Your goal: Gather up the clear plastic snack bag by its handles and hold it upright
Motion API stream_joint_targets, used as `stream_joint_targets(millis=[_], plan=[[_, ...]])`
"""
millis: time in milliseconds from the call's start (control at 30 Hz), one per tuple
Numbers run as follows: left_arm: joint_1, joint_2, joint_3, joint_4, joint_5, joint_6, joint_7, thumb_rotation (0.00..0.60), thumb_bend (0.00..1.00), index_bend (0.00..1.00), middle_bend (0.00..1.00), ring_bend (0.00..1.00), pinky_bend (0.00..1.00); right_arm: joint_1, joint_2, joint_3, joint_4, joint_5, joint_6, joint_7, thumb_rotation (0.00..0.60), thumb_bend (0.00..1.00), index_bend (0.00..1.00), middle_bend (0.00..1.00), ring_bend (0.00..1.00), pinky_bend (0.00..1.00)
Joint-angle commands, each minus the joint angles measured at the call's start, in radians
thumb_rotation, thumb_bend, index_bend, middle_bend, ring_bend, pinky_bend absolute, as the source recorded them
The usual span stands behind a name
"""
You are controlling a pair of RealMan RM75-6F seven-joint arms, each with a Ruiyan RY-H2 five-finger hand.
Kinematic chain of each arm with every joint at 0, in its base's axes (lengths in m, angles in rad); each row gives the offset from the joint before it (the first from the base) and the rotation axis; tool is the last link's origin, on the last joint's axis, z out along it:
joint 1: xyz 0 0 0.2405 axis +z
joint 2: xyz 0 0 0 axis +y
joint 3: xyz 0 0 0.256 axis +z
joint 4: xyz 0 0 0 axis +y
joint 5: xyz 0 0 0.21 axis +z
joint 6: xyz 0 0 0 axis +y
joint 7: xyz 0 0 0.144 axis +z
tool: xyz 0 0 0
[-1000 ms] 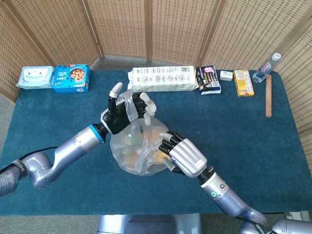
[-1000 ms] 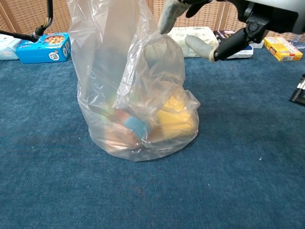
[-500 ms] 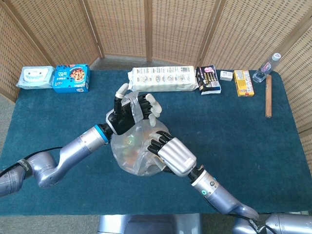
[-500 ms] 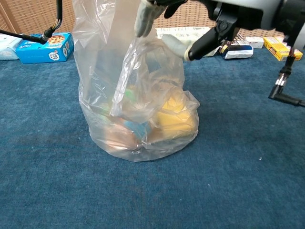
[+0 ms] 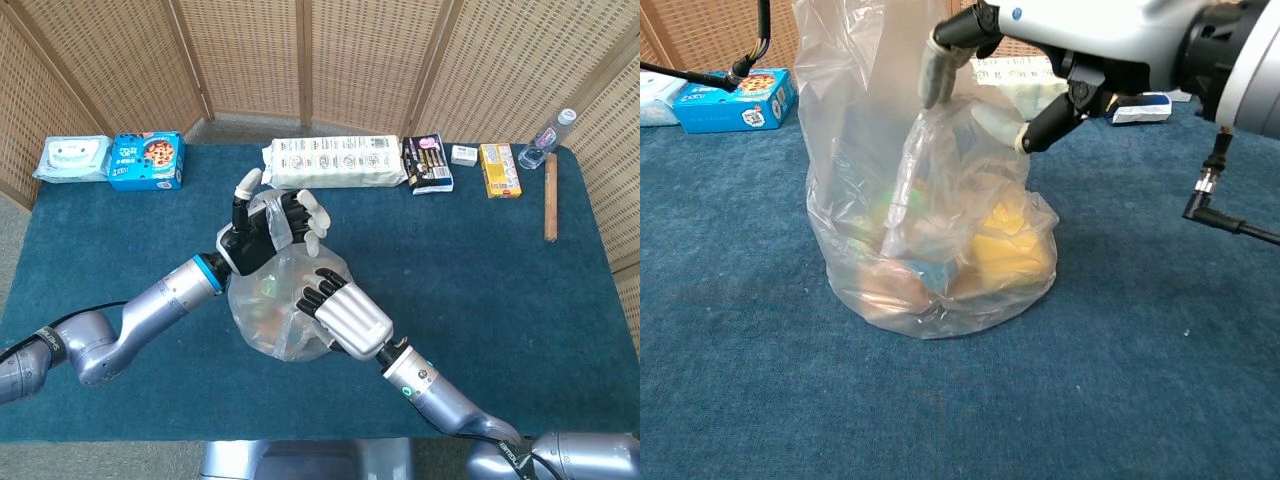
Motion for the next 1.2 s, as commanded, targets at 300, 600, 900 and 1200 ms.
stream_joint_targets(millis=[300,600,900,1200], plan=[[0.029,0.020,-0.002,-0.004,0.018,0.009,-0.016,0.000,0.20,0.46,0.48,0.45,0.52,-0.053,0.074,-0.093,-0.008,-0.033,0.050,-0.054,0.600,0.61,0.30,0.29,0.17,0.13],[0.049,0.036,0.006,-0.004,0.045,0.023,-0.044,0.000,0.20,0.46,0.48,0.45,0.52,-0.096,0.127,-0.128,0.004,-0.072,0.093,-0.036,0.600,0.58,0.30,0.29,0.16,0.12],[0.051,0.038,0.021,0.007,0.065,0.027,-0.067,0.000,0.20,0.46,0.48,0.45,0.52,-0.144,0.178,-0.132,0.032,-0.108,0.157,0.040,0.600,0.49,0.29,0.28,0.15,0.10],[0.035,0.031,0.021,0.005,0.071,0.031,-0.067,0.000,0.20,0.46,0.48,0.45,0.52,-0.179,0.191,-0.127,0.060,-0.172,0.221,0.113,0.600,0.31,0.20,0.21,0.11,0.08]])
